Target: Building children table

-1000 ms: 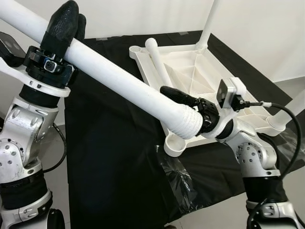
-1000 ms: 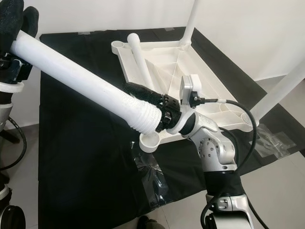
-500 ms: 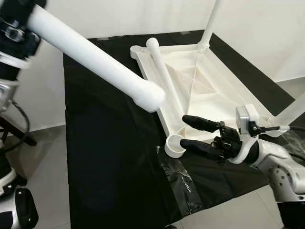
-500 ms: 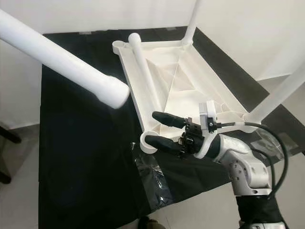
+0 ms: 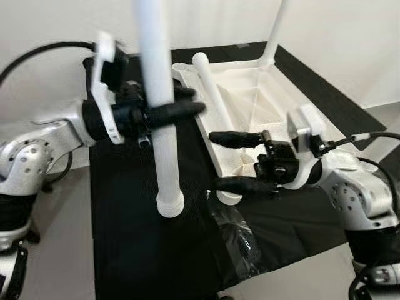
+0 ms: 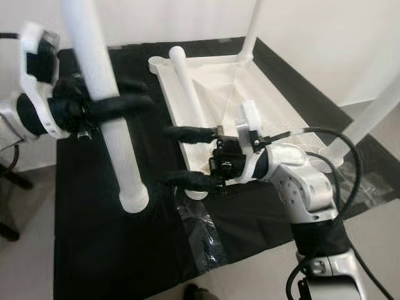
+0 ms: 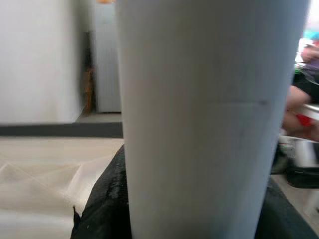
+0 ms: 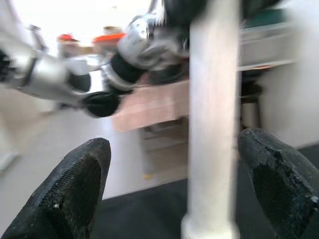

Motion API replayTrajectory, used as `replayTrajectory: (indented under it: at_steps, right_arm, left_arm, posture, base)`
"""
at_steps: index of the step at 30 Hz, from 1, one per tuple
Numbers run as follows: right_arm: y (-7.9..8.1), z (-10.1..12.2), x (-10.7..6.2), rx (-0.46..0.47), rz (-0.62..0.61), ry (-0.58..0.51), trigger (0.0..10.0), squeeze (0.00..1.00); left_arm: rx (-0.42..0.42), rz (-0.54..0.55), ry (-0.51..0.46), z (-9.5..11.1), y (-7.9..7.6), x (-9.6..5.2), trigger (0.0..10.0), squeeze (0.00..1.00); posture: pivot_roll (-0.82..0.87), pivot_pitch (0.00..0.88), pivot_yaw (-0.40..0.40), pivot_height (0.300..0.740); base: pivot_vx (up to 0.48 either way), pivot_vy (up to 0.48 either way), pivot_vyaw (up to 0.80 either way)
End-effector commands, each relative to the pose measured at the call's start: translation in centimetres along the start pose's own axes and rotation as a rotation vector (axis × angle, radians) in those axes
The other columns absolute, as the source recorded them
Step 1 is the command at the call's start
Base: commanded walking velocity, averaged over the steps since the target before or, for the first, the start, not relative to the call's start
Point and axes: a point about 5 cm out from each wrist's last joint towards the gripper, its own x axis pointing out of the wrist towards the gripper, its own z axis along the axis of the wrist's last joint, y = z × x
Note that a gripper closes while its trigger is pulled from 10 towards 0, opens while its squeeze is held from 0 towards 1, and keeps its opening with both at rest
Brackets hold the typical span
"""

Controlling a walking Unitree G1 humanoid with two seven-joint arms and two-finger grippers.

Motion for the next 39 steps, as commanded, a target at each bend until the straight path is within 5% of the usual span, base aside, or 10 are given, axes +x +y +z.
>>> replayTrajectory:
  at_steps: [1,6,17,33,34,39]
  right_arm:
    - [0.0,-0.3,1.0,0.009,0.089,0.032,10.0,0.0]
    - [-0.3,-1.2,2.4,0.016,0.194,0.112,10.0,0.0]
    - [-1.2,-1.7,3.9,0.0,0.303,0.206,10.0,0.0]
    - [-1.3,-1.5,4.3,0.002,0.333,0.183,10.0,0.0]
    - [-1.4,-1.4,4.9,0.0,0.348,0.171,0.0,0.0]
    - [-1.5,-1.2,5.6,-0.009,0.373,0.156,0.0,0.0]
  left_arm:
    - [0.034,-0.118,0.023,-0.2,-0.6,1.3,0.0,0.0]
    - [0.046,-0.237,-0.028,0.6,-0.7,3.3,0.0,0.0]
    - [0.074,-0.478,-0.049,2.0,-1.2,4.8,0.0,0.0]
    - [0.056,-0.577,-0.092,2.7,-1.7,5.7,0.0,0.0]
    - [0.052,-0.597,-0.092,2.5,-1.8,6.2,0.0,0.0]
    - [0.048,-0.621,-0.107,2.6,-1.7,6.8,0.0,0.0]
  posture:
    - [0.05,0.142,-0.087,0.74]
    - [0.05,0.138,-0.097,0.74]
    - [0.05,0.136,-0.101,0.74]
    - [0.05,0.131,-0.097,0.74]
    - [0.05,0.131,-0.096,0.74]
    - [0.05,0.133,-0.096,0.74]
  base:
    - [0.0,0.0,0.0]
    - [0.0,0.0,0.0]
    - [0.0,0.0,0.0]
    - [0.0,0.0,0.0]
    - [0.0,0.0,0.0]
    - [0.0,0.0,0.0]
